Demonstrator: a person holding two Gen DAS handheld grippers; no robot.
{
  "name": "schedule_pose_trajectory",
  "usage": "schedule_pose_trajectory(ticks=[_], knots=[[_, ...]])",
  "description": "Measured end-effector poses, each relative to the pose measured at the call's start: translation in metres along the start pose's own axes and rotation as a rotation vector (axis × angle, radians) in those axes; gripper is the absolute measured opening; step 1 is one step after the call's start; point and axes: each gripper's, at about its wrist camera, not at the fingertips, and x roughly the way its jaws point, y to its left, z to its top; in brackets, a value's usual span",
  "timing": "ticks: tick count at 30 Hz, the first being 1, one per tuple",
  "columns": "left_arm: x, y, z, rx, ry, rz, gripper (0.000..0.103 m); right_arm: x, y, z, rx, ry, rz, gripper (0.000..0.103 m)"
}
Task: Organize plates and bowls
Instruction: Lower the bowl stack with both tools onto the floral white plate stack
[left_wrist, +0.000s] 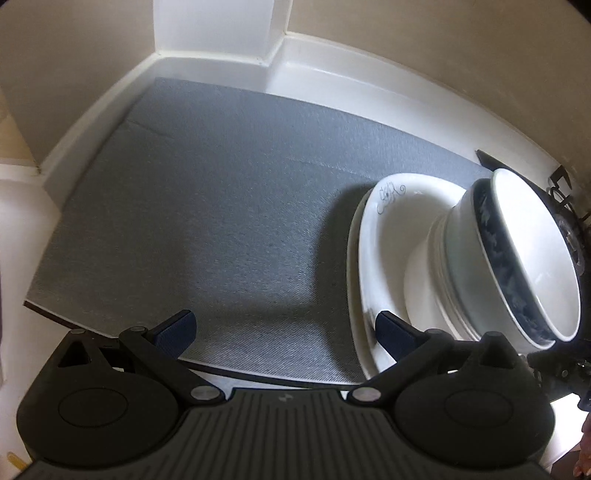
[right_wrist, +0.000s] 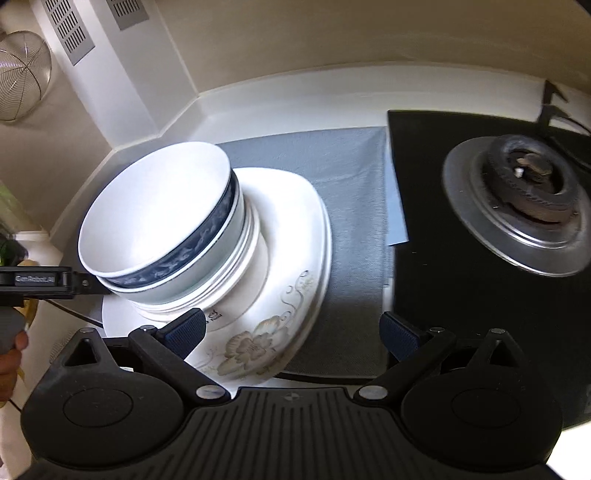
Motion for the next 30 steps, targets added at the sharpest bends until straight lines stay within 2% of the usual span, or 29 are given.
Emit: schedule_pose_trajectory(ticks=[8,11,14,16,18,20,26,30], knots=[[0.017,-0.009,0.009,0.010,0.021,-0.002,0.103,0.014,-0.013,0.008,0.054,0.042,0.112,0.097],[0.023,-0.010,0.014,0.006,0.031,-0.018,0.103,0.021,-0.022,0.008,0.108,0.091,0.167,0.095],[0.027,-0.005,0.016,-0.007,0.040,-0.038,0.103,0.026,-0.026,0.007,0.106,0.133,0.172,0.094],[0.030,-0.004,0.019,-0.023,0.049,-0.050,0.103,0.028,-0.026,0.008,0.080,0.139,0.174,0.088],[0.031,-0.002,0.020,-0.030,0.054,-0.059,0.103,0.031,-0.024,0.011,0.058,0.148,0.188,0.067],[0.032,-0.002,0.021,-0.034,0.059,-0.066,0.103,0.037,-0.022,0.014,0.048,0.164,0.200,0.060],[0.037,0.004,0.025,-0.049,0.071,-0.098,0.103,0.045,-0.024,0.015,0.067,0.175,0.212,0.051],[0.040,0.008,0.029,-0.058,0.061,-0.114,0.103,0.047,-0.038,0.017,0.146,0.184,0.246,0.043]])
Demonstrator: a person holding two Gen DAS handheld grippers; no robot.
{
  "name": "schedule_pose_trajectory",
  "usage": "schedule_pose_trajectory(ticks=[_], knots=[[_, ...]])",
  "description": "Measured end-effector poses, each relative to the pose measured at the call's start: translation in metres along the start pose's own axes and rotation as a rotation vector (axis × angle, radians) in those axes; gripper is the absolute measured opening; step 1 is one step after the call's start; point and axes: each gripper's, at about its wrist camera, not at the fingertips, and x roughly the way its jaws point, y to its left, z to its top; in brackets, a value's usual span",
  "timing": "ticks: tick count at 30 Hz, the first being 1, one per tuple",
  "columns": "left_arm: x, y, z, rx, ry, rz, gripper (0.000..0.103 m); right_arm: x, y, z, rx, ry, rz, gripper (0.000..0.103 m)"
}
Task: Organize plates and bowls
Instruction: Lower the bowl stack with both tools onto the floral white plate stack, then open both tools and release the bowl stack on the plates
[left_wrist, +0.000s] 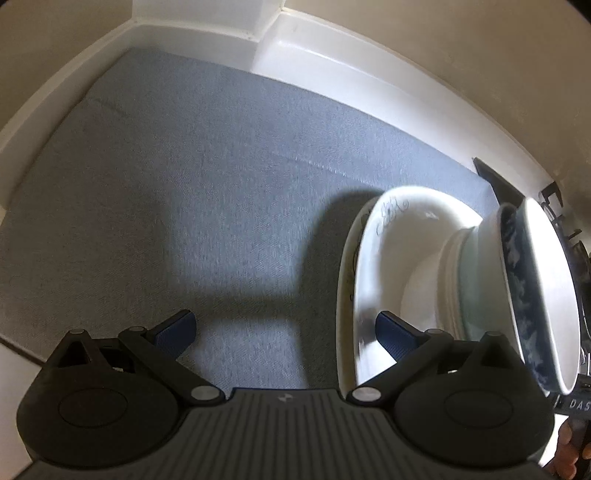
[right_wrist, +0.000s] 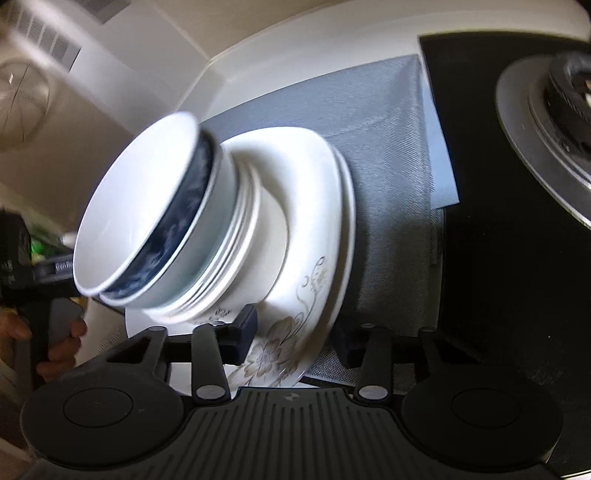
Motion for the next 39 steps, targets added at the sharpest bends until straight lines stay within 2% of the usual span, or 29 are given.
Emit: schedule_pose_trajectory(ticks=[4,11,15,22,39], knots=[[0.002,0.000,0.004,0.023,-0.006,-0.013,0.103,-0.001,-0.012,0.002,0.061,-0.007,0.039,0.039],[0.000,0.002,0.007,0.058,-0.001,-0.045,0.094,0.005,-0.003,0.006,0.025,0.006,0.019,0.039],[-0.003,0.010,0.008,0.047,-0.005,-0.039,0.093,0.015,0.003,0.012,0.012,0.018,0.023,0.039],[-0.015,0.031,0.005,-0.001,-0.025,0.003,0.093,0.039,0.020,0.029,-0.029,0.043,0.038,0.039],[-0.053,0.099,0.010,-0.122,-0.109,0.170,0.095,0.109,0.082,0.053,-0.132,0.117,0.126,0.040]])
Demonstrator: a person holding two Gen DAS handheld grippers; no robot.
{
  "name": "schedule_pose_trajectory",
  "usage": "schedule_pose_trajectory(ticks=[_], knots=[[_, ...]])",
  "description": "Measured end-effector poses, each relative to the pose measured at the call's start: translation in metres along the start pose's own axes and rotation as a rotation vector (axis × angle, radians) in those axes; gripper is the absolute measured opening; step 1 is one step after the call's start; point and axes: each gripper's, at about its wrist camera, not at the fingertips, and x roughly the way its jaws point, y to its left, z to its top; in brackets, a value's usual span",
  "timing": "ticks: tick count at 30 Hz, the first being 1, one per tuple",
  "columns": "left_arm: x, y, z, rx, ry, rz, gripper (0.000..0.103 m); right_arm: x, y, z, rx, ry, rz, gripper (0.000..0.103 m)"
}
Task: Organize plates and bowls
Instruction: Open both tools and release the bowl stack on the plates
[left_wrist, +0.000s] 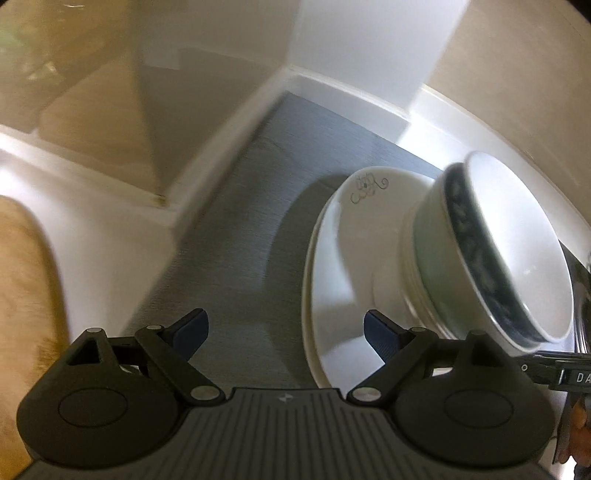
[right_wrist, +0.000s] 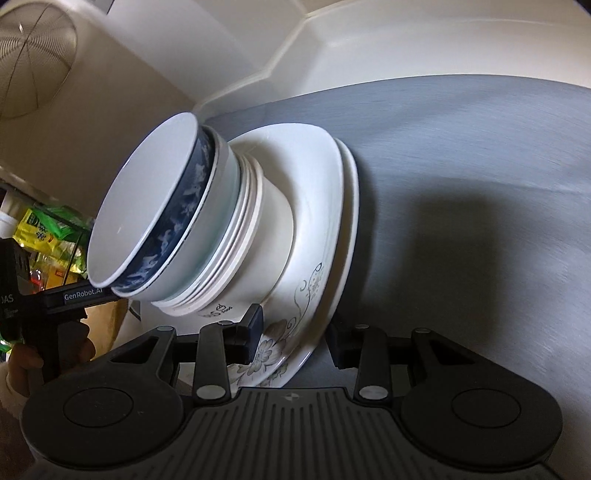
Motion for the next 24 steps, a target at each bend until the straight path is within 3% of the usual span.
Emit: schedule_pose_trajectory(ticks=[5,7,13,16,20,24], knots=[[-0.014,0.007,-0.002,-0.028,-0.032,0.039,0.100,0.019,0.013,0.005,-0.024,0.017,0.014,0.040],[-0.015,0.027,-0.002,-0.031,-0.038,0.050,0.100,0.024,0.015,0.008,-0.027,0.016,0.013,0.040],[-0.020,0.020,-0.007,-0.023,-0.048,0.053,0.103,0.022,0.018,0.008,-0.032,-0.006,-0.022,0.043],[-0.030,0.013,-0.013,-0.004,-0.051,0.049,0.103,0.017,0.041,0.002,-0.076,-0.041,-0.049,0.054],[-0.051,0.001,-0.021,0.026,-0.076,0.036,0.103,-0.016,0.071,-0.015,-0.161,-0.128,-0.117,0.082],[-0.079,-0.014,-0.032,0.079,-0.130,0.004,0.103,-0.048,0.102,-0.040,-0.232,-0.222,-0.218,0.091]])
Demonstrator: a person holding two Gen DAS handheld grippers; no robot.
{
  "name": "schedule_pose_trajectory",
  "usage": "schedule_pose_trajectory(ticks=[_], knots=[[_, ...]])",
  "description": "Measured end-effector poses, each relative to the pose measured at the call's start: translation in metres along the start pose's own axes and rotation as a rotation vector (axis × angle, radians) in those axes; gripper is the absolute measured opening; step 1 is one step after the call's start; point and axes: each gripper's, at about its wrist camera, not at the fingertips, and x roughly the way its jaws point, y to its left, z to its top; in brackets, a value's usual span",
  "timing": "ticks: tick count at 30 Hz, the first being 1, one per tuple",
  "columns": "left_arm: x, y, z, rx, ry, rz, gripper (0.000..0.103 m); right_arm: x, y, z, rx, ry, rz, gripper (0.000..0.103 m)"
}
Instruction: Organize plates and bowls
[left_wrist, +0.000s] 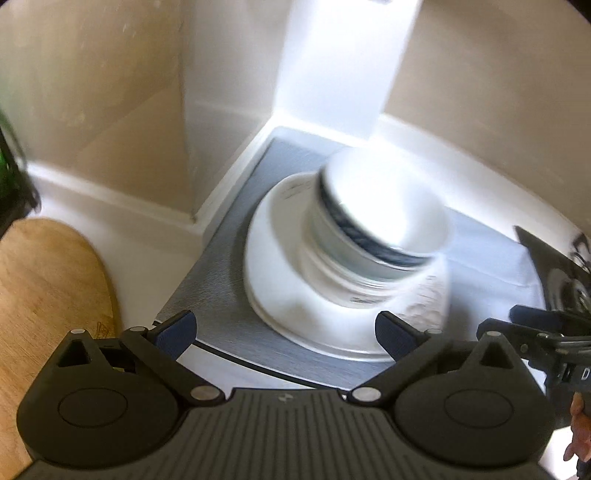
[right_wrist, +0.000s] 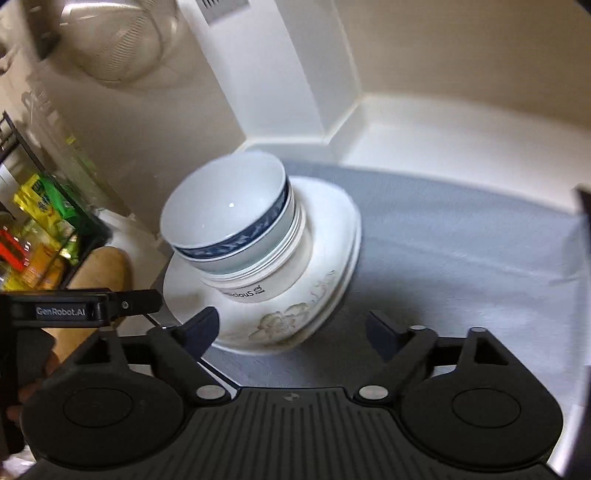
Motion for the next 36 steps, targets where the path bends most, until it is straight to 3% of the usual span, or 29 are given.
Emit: schedule_pose_trajectory(ticks=[6,12,18,24,31,36], knots=[[-0.039,-0.029,-0.014,0.062,-0.056,-0.018,0.103,-0.057,0.030,-0.020,-0.069,-0.132,-0.107,0.100],[-0.073,-0.050,-0.029,0.115,-0.136,0.131,0.103,-0.084,0.042,-0.032,-0.105,-0.236,-0.128,0.102],[-0.095,-0.067,-0.047,0.004,-0.155,0.192,0.103,-0.104,0.027,-0.042,-0.096,-0.195,-0.095,0.102],[-0.107,-0.089,-0.062,-0.004,-0.115,0.278,0.103,-0.125,0.016,-0.054,-0.099,-0.183,-0.081,0.102],[-0.121,-0.091,-0.069,-0.063,-0.109,0.275,0.103,-0.135,0.015,-0.059,-0.120,-0.185,-0.062,0.102],[-0.125,-0.088,-0.070,-0.045,-0.124,0.331,0.103,-0.133,0.017,-0.062,-0.118,-0.171,-0.056,0.102]])
